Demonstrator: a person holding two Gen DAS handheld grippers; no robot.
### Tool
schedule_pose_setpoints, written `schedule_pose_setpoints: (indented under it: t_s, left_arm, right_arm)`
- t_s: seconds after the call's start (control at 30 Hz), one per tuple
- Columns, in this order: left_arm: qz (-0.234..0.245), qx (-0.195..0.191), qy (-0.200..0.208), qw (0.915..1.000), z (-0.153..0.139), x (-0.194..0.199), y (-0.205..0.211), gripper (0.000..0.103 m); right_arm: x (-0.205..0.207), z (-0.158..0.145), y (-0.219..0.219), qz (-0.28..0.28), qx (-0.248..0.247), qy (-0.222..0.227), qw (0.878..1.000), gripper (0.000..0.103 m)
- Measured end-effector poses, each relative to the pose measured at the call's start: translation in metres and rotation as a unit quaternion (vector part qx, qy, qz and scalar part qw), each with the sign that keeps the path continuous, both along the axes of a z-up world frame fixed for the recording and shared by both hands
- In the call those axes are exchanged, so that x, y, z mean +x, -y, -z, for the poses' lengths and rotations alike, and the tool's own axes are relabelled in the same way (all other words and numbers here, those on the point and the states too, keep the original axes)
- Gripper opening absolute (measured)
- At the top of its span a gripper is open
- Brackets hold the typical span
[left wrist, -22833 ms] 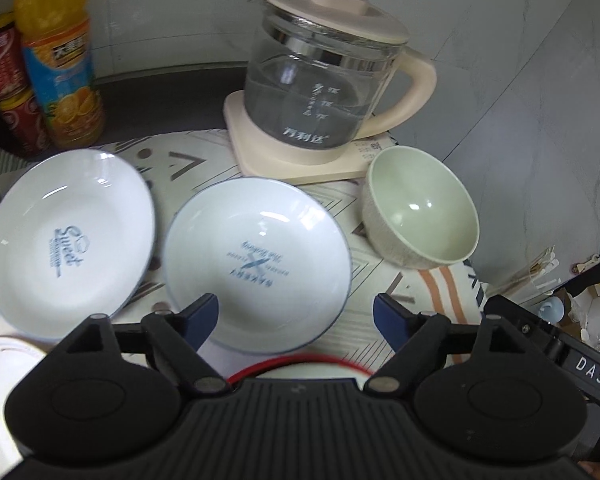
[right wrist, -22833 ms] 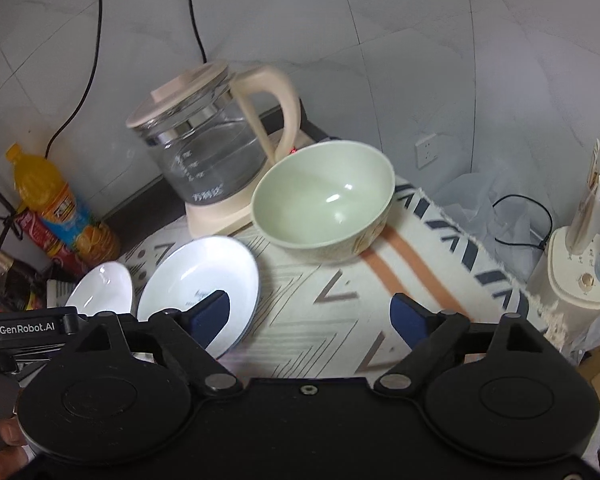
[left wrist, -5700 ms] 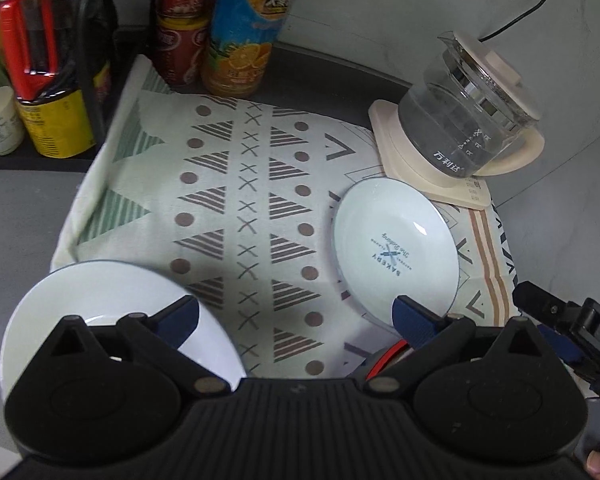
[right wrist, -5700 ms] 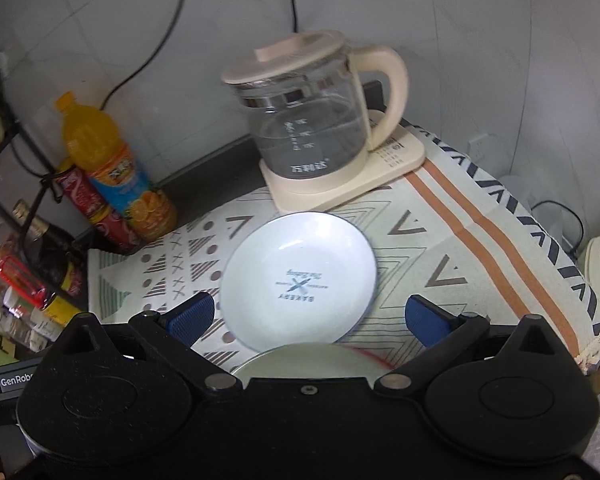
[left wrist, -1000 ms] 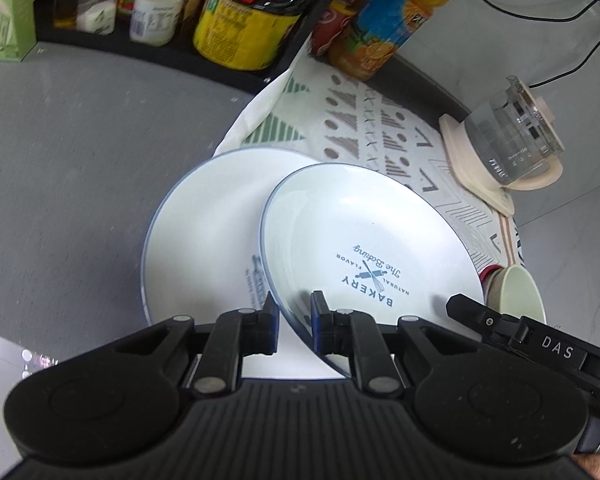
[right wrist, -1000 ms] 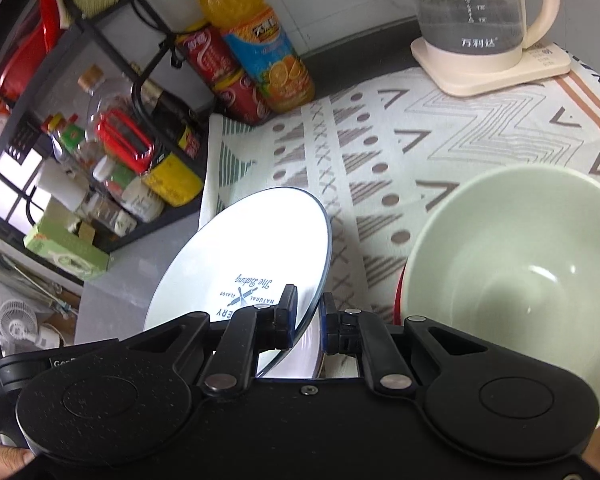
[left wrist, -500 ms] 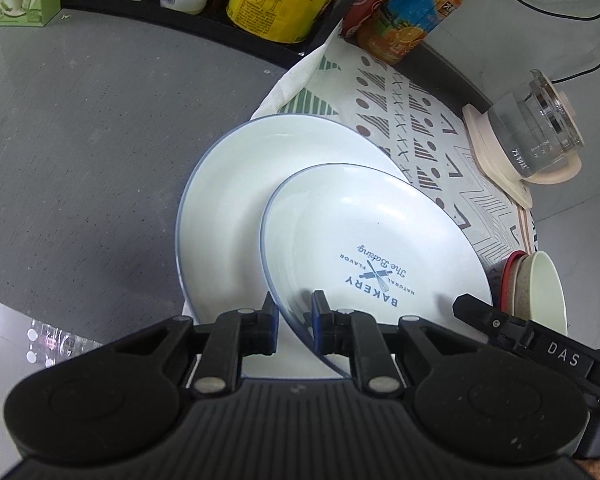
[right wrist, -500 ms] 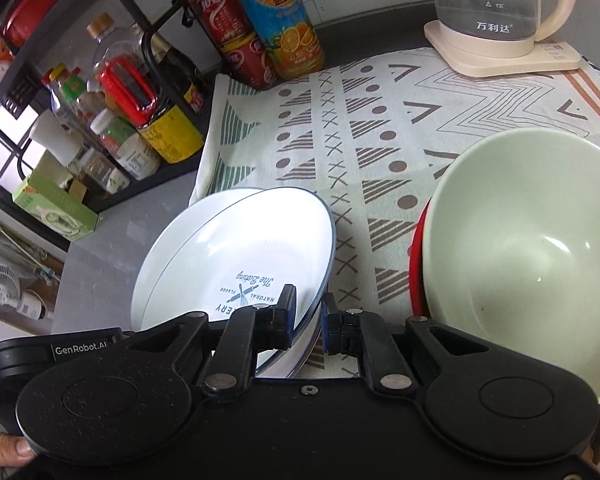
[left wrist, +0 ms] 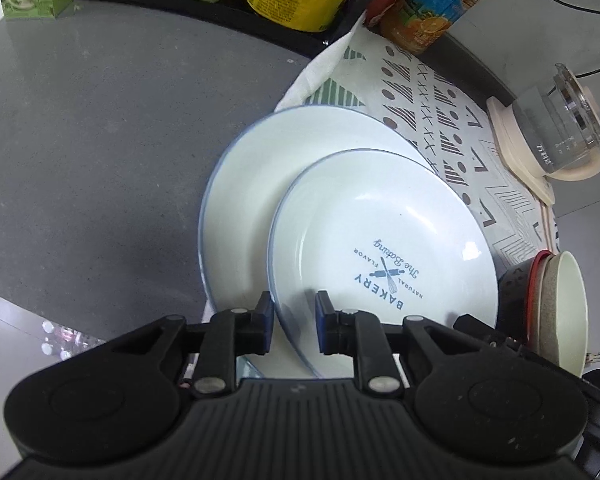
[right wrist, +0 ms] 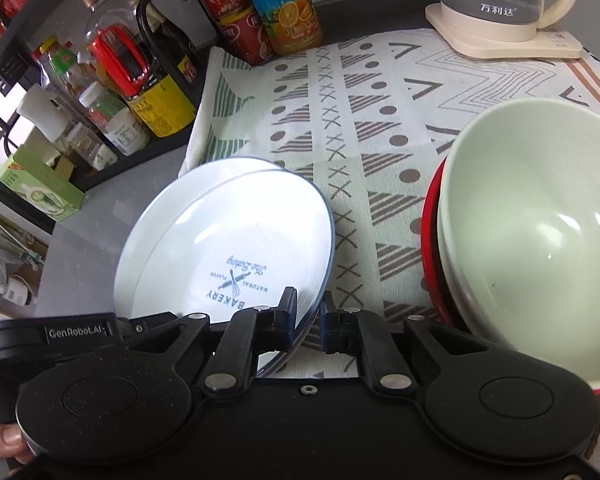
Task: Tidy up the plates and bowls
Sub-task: 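Lower the 'BAKERY' plate onto the 'Sweet' plate and open both grippers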
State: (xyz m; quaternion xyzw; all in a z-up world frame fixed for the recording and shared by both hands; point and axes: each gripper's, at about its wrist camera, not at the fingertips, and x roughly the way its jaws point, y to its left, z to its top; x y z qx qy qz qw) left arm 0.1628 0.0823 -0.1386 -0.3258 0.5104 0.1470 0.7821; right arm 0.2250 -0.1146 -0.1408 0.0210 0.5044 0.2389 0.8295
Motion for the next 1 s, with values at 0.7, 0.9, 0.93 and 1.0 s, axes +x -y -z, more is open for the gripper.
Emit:
schedule_pose_setpoints:
  t_s: [0.7,0.9,0.93,1.0]
  left_arm:
    - [-0.012,0.068,0.001,0.9976,-0.027,-0.004,-0.017,0.048]
    - [-0.023,0.063,-0.003,0.9977,-0.015,-0.004,-0.020,0.047]
    - [-0.024,0.064,0.000,0.9977,-0.014,-0.004,-0.021,0.047]
    - [-0.026,0.062,0.004,0.9977,-0.013,-0.004,-0.022,0.043]
  right_arm:
    - [0.001,0.010,-0.014,0.004,-0.027,0.018,0.999,0.015]
    - [0.000,0.010,-0.016,0.005,-0.026,0.017,0.999,0.019]
    - [0.000,0.009,-0.016,0.004,-0.026,0.016,1.000,0.019]
    - [0.001,0.010,-0.017,0.004,-0.026,0.012,1.000,0.020]
